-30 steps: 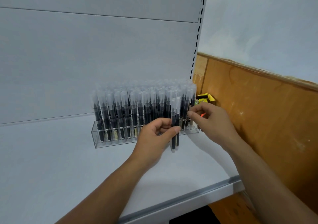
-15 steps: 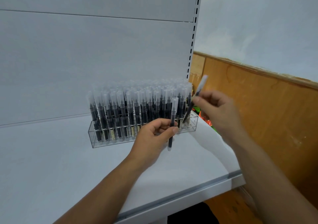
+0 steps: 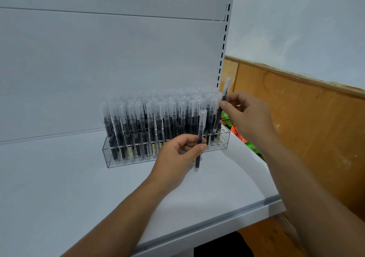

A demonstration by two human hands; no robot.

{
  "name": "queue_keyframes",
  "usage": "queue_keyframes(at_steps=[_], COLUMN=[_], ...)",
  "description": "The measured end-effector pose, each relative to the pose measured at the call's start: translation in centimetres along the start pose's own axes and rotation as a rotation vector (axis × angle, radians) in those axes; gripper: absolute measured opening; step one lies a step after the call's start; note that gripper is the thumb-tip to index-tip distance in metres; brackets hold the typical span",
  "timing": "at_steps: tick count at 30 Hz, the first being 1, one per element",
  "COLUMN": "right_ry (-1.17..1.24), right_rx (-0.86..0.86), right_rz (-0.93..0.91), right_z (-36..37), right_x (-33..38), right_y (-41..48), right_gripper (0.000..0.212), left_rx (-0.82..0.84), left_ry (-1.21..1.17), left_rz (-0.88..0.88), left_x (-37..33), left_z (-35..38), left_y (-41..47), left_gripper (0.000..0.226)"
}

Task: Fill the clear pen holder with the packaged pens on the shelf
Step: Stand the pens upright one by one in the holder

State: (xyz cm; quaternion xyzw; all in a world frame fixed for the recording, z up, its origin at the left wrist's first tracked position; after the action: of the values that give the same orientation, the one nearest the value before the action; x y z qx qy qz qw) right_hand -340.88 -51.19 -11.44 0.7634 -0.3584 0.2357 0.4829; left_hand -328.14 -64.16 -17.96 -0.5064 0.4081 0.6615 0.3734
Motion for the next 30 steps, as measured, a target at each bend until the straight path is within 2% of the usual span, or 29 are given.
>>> queue_keyframes(at_steps=[4, 8, 14, 16, 18, 19, 22, 28, 30], right_ry=[-0.076, -0.208, -0.168, -0.164, -0.058, 0.029, 0.197, 0.182, 0.268], right_rx=[-0.022, 0.14, 0.204, 0.148, 0.086, 0.106, 0.295, 0.353, 0.342], right_rz=[0.007, 0.025, 0.101, 0.089, 0.076, 0.073, 0.053, 0.015, 0.039], right_z=[-0.2, 1.1, 1.1, 0.7, 0.2, 0.1, 0.5, 1.2, 0.6], right_x=[-0.4, -1.6, -2.3, -2.3, -1.8, -1.4, -0.1, 1.0, 1.3], right_y=[0.4, -0.7, -1.4, -2.2, -3.5, -4.0, -5.1, -4.9, -4.5], right_gripper=[0.009, 0.01, 0.01, 0.01, 0.011, 0.01, 0.007, 0.008, 0.005], left_rx=[0.003, -0.011, -0.003, 0.002, 0.006, 0.007, 0.024, 0.017, -0.014], left_ry=[0.006, 0.003, 0.029, 0.036, 0.03, 0.031, 0.055, 0.141, 0.344], left_rz=[-0.002, 0.011, 0.022, 0.023, 0.023, 0.025, 0.047, 0.135, 0.252], left_x=[0.0, 0.1, 0.2, 0.2, 0.2, 0.2, 0.2, 0.2, 0.2], left_z=[-0.1, 0.0, -0.1, -0.1, -0.1, -0.1, -0.1, -0.2, -0.2], left_y=[0.0, 0.0, 0.1, 0.2, 0.1, 0.1, 0.0, 0.0, -0.3], left_gripper=[0.015, 0.015, 0.016, 0.016, 0.015, 0.014, 0.012, 0.016, 0.015])
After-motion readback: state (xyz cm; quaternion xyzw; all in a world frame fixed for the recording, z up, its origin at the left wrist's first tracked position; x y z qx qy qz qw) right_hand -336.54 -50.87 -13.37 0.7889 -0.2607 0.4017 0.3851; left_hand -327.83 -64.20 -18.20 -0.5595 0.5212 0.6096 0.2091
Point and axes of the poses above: each hand's wrist, its own y-axis towards the middle knuckle, its own z-axis out of the palm, x = y × z, the point moved 1 cm from there along y, towards the middle knuckle, and after that the axes turned 1 degree about -x, right-handed, at the moved point
